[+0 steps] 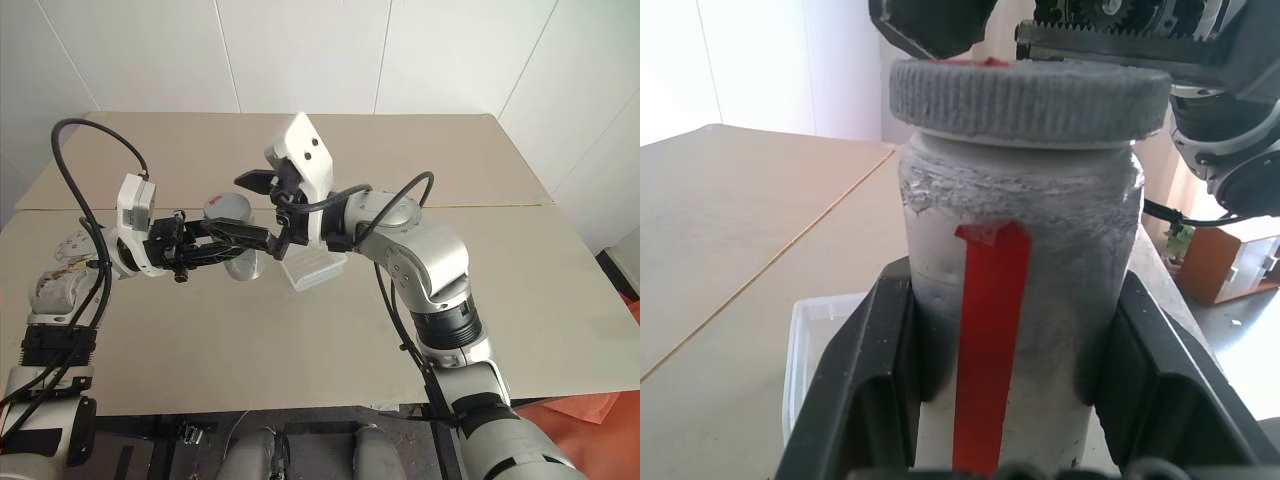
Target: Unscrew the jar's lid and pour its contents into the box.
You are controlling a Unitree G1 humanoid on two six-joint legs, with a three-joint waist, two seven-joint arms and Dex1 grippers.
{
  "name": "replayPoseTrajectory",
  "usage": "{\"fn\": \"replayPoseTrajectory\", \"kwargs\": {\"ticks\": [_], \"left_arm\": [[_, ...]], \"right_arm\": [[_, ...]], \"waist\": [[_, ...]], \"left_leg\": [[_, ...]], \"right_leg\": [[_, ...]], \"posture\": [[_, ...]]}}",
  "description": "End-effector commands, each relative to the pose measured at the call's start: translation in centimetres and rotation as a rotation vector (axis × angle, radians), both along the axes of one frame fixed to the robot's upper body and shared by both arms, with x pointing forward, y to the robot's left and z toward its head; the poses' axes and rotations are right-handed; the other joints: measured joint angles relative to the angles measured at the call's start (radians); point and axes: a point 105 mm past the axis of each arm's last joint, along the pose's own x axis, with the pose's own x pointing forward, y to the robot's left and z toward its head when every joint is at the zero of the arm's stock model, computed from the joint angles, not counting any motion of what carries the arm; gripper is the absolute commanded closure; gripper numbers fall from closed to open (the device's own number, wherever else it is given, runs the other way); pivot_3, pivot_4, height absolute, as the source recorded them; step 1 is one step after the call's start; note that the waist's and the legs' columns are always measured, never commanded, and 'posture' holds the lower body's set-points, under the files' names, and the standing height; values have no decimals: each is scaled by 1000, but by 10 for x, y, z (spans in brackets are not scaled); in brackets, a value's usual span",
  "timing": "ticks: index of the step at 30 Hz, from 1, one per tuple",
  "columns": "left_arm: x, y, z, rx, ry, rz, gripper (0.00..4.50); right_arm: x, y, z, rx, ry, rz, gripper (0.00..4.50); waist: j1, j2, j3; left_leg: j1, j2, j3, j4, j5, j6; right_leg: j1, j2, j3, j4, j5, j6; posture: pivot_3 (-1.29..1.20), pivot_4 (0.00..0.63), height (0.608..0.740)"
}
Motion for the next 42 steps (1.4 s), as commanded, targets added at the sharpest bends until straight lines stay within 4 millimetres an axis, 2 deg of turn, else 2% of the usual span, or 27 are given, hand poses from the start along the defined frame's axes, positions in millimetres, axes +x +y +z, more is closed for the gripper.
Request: {"fn": "replayPoseTrajectory", "kwargs": {"ticks": [1,13,16,20,29,37,42], "left_arm": [[-5,1,13,-3,-65,-4,2611],[-7,1,12,0,-68,0,2611],[-7,1,12,2,-68,0,2611],[-6,0,12,3,-69,1,2611],[-6,1,12,8,-73,7,2611],[-8,2,7,46,-77,-3,2611],[-8,2,6,48,-82,-8,2611]], "right_arm": [[-1,5,11,13,-44,0,0],[0,8,8,-4,-21,18,0],[-2,7,6,-11,-14,30,537],[-3,7,4,-28,-5,40,1783],[-2,8,2,-43,-4,39,1783],[4,-2,30,107,139,69,1783],[10,-8,32,129,185,40,1783]], "waist": [[0,0,0],[0,0,0],[0,0,0],[0,0,0],[0,0,0],[0,0,0],[2,0,0]], "left_leg": [[0,0,0,0,0,0],[0,0,0,0,0,0],[0,0,0,0,0,0],[0,0,0,0,0,0],[0,0,0,0,0,0],[0,0,0,0,0,0],[0,0,0,0,0,0]], "right_leg": [[0,0,0,0,0,0],[0,0,0,0,0,0],[0,0,0,0,0,0],[0,0,0,0,0,0],[0,0,0,0,0,0],[0,0,0,0,0,0],[0,0,-1,1,0,0]], "posture": [[0,150,740],[0,150,740],[0,150,740],[0,150,740],[0,150,740],[0,150,740],[0,150,740]]}}
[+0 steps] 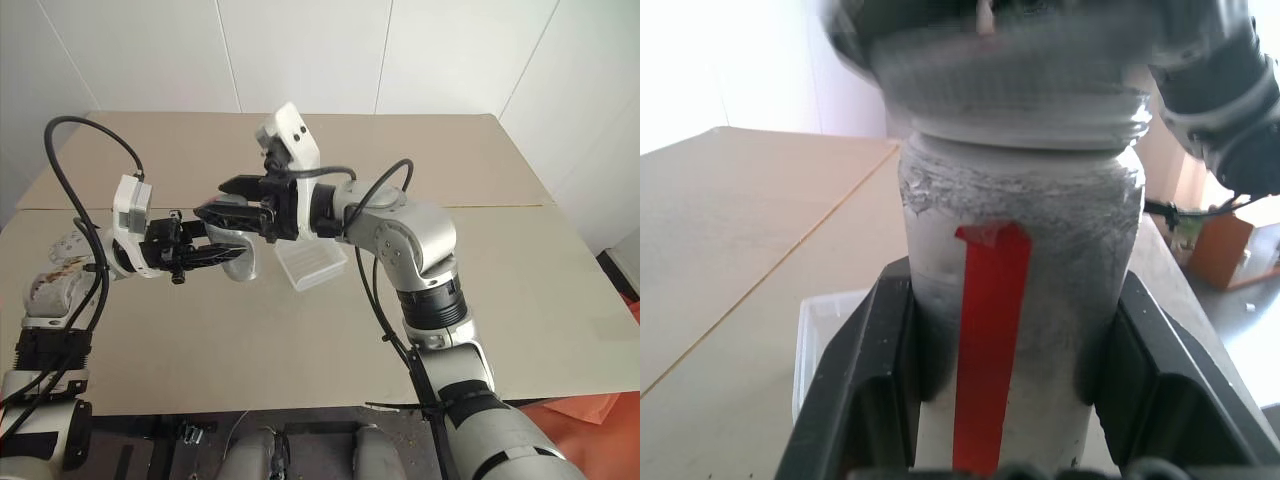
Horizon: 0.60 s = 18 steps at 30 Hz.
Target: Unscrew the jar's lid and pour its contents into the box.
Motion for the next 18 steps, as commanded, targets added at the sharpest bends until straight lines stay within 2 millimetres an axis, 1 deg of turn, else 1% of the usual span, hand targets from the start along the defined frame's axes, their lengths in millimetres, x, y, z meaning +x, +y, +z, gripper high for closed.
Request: {"fn": "replayPoseTrajectory", "kwargs": {"ticks": [1,5,6,8,10,13,15,18], "left_arm": [[-3,0,8,9,-51,-12,2611],[-2,-1,8,8,-52,-11,2611],[-1,0,8,5,-53,-7,2611],[1,0,9,-5,-58,11,2611],[5,2,12,-20,-66,40,2611],[9,5,15,-43,-75,77,2611],[11,7,16,-47,-83,95,2611],[15,8,17,-59,-90,118,2611]], "right_arm": [[-1,-6,15,39,-11,-11,1783],[0,-9,17,51,-12,-26,1783],[2,-12,18,56,-24,-49,1783],[11,-25,21,67,-49,-127,1783],[20,-44,21,82,-73,-219,1783],[32,-79,9,58,-108,-386,1783],[37,-101,-4,27,-113,-486,1783],[43,-132,-35,-69,-122,-661,1783]], "waist": [[0,0,0],[-2,0,0],[-2,0,0],[-2,0,0],[2,0,0],[10,0,0],[10,0,0],[8,0,0]], "left_leg": [[0,0,0,0,0,0],[0,0,0,0,0,0],[0,0,0,0,0,0],[0,0,0,0,0,0],[0,0,0,0,0,0],[-1,-1,-1,0,0,0],[-2,-1,-1,0,0,0],[-2,-1,-1,0,0,0]], "right_leg": [[0,0,0,0,0,0],[0,0,0,0,0,0],[0,0,0,0,0,0],[0,0,0,0,0,0],[0,0,0,0,0,0],[1,-1,-2,-1,0,0],[0,-1,-2,-1,0,1],[0,-1,-2,-1,0,1]], "posture": [[0,150,740],[0,150,740],[0,150,740],[0,150,740],[0,150,740],[0,150,740],[0,150,740],[0,150,740]]}}
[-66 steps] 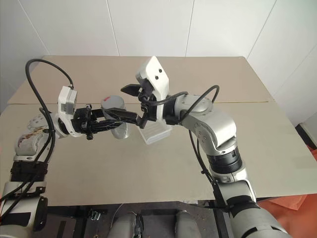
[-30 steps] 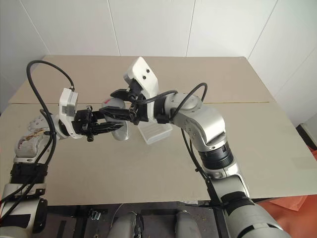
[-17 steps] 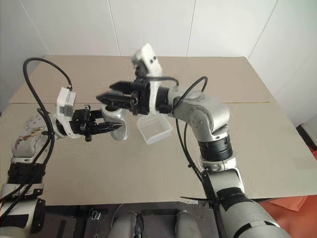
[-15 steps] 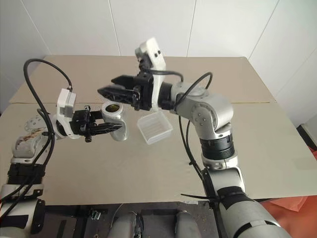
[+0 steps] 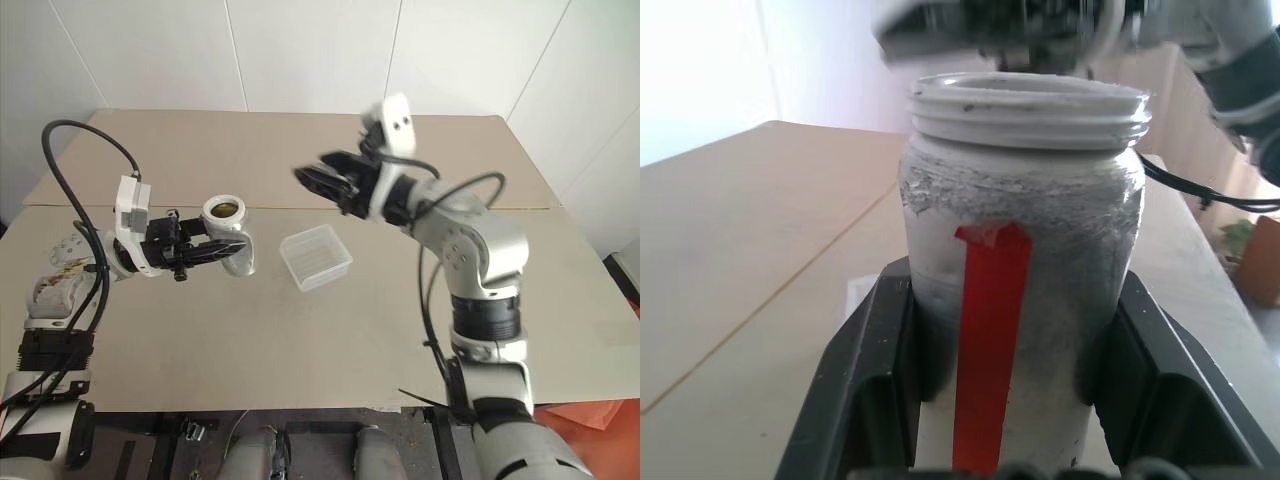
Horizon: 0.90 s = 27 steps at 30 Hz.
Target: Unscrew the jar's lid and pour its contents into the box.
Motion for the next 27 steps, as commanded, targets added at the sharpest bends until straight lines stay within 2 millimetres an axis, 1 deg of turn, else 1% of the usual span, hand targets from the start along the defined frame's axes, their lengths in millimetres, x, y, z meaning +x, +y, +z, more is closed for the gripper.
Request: {"fn": "replayPoseTrajectory", "kwargs": {"ticks": [1,3,6,8,9,11,12,13,14,15,16,18,19,21,22,24,27], "left_arm": [[5,1,16,-22,-75,28,2611],[8,0,18,-34,-82,39,2611],[12,-2,19,-46,-91,53,2611],[15,-3,20,-51,-98,68,2611],[18,-4,20,-54,-102,82,2611],[23,-5,24,-71,-114,113,2611],[26,-5,25,-75,-123,132,2611],[28,-6,28,-78,-144,152,2611],[31,-6,30,-83,-160,176,2611],[34,-6,32,-78,-182,205,2611],[36,-6,34,-75,-196,223,2611],[43,-6,38,-38,-269,289,2611],[47,-7,38,24,-340,319,2611],[53,-8,31,209,-513,355,2611],[57,-9,26,316,-607,363,2611],[63,-13,20,438,-734,356,2611],[73,-26,19,609,-976,350,2611]], "right_arm": [[-1,-29,-9,-76,-94,-173,1783],[5,-44,-40,-123,-44,-281,1783],[15,-56,-82,-178,18,-401,1783],[21,-61,-102,-223,30,-458,1783],[24,-63,-111,-212,52,-478,1783],[28,-66,-123,-199,86,-498,1065],[28,-66,-126,-195,97,-492,833],[28,-67,-127,-191,105,-488,577],[27,-67,-127,-195,110,-478,206],[25,-68,-125,-197,111,-461,17],[23,-68,-124,-200,110,-450,17],[13,-70,-113,-202,116,-384,17],[7,-70,-107,-206,127,-337,17],[-9,-67,-93,-208,161,-215,17],[-18,-62,-85,-196,183,-141,17],[-31,-52,-72,-180,209,-20,17],[-43,-37,-55,-171,193,111,17]], "waist": [[-1,0,0],[-4,0,0],[-12,0,0],[-18,0,0],[-18,0,0],[-17,0,0],[-15,0,0],[-14,0,0],[-13,0,0],[-12,0,0],[-11,0,0],[-6,0,0],[-5,0,0],[1,0,0],[3,0,0],[5,0,0],[7,0,0]], "left_leg": [[0,0,0,0,0,0],[0,0,0,0,0,0],[1,0,1,1,0,0],[3,-1,2,0,0,0],[3,-1,2,0,0,-1],[4,-1,2,1,1,-1],[4,-1,1,0,1,-1],[4,-1,1,1,1,-1],[4,-1,1,0,1,-1],[4,-1,1,0,1,-1],[4,-1,1,0,0,-1],[4,-1,0,0,0,0],[4,-1,0,0,0,0],[4,-1,0,1,0,0],[4,-1,0,1,0,0],[4,-1,2,0,0,1],[6,-1,2,0,0,1]], "right_leg": [[0,0,0,0,0,0],[0,0,0,-1,0,0],[0,0,1,-3,0,0],[0,1,4,-2,0,0],[0,0,5,-1,0,0],[0,1,5,0,0,0],[0,1,6,0,0,0],[0,1,6,0,0,0],[0,1,6,0,0,0],[0,0,6,-1,0,0],[0,0,7,-1,0,0],[0,0,6,-2,0,0],[0,0,6,-2,0,1],[1,0,6,-2,0,1],[1,0,6,-3,0,1],[2,0,5,-3,1,0],[2,1,5,-3,1,0]], "posture": [[0,150,740],[0,150,740],[0,150,740],[0,150,740],[0,150,740],[0,150,740],[0,150,740],[0,150,740],[0,150,740],[0,150,740],[0,150,740],[0,150,740],[0,150,740],[0,150,740],[0,150,740],[0,150,740],[0,150,740]]}}
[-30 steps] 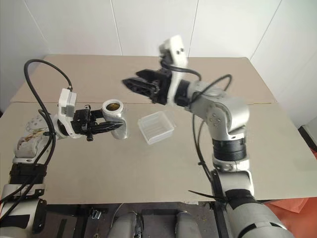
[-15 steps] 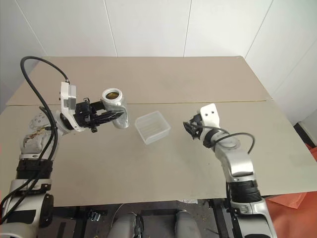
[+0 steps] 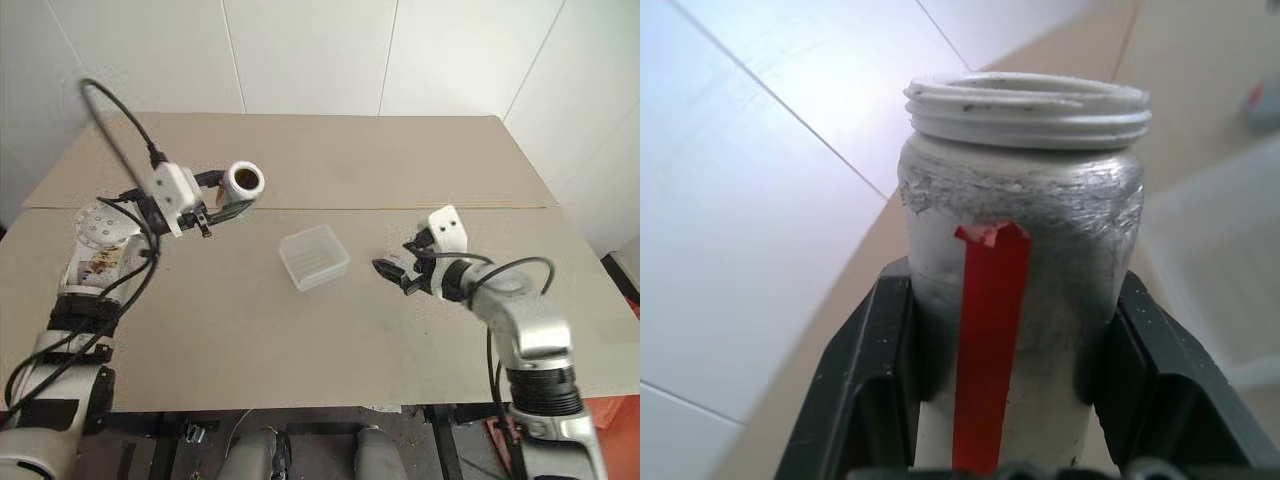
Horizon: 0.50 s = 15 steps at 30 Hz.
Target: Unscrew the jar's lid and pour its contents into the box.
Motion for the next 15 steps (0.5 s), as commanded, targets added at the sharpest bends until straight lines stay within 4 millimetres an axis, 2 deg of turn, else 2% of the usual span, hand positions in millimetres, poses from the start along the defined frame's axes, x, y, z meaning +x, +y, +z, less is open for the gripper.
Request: {"fn": "replayPoseTrajectory", "kwargs": {"ticks": [1,4,6,8,12,15], "left_arm": [[6,-19,13,270,-313,-16,2611],[15,-36,25,468,-565,-31,2611],[20,-54,37,621,-809,-62,2611],[22,-65,41,695,-984,-102,2611],[28,-85,30,812,-1196,-191,2611],[26,-96,21,837,-1260,-261,2611]], "right_arm": [[-16,23,30,47,-39,169,17],[-18,29,44,50,-45,222,17],[-22,32,53,25,-49,276,17],[-24,34,56,0,-44,310,17],[-22,30,56,-64,-56,316,17],[-21,28,60,-63,-66,308,17]], "waist": [[2,0,0],[9,0,0],[11,-1,0],[18,-1,0],[20,0,0],[19,-1,1]], "left_leg": [[0,0,0,0,0,0],[-1,-1,0,1,0,0],[-4,-1,0,1,0,0],[-7,-2,0,1,-1,1],[-8,-2,1,1,-3,5],[-10,-3,2,2,-3,6]], "right_leg": [[0,0,0,0,0,0],[0,0,0,-1,1,1],[-2,-1,-1,-1,1,2],[-3,-2,-3,0,2,3],[-2,-3,-3,-2,2,6],[-4,-4,-3,-2,1,6]], "posture": [[0,150,740],[0,150,740],[0,150,740],[0,150,740],[0,150,740],[0,150,740]]}}
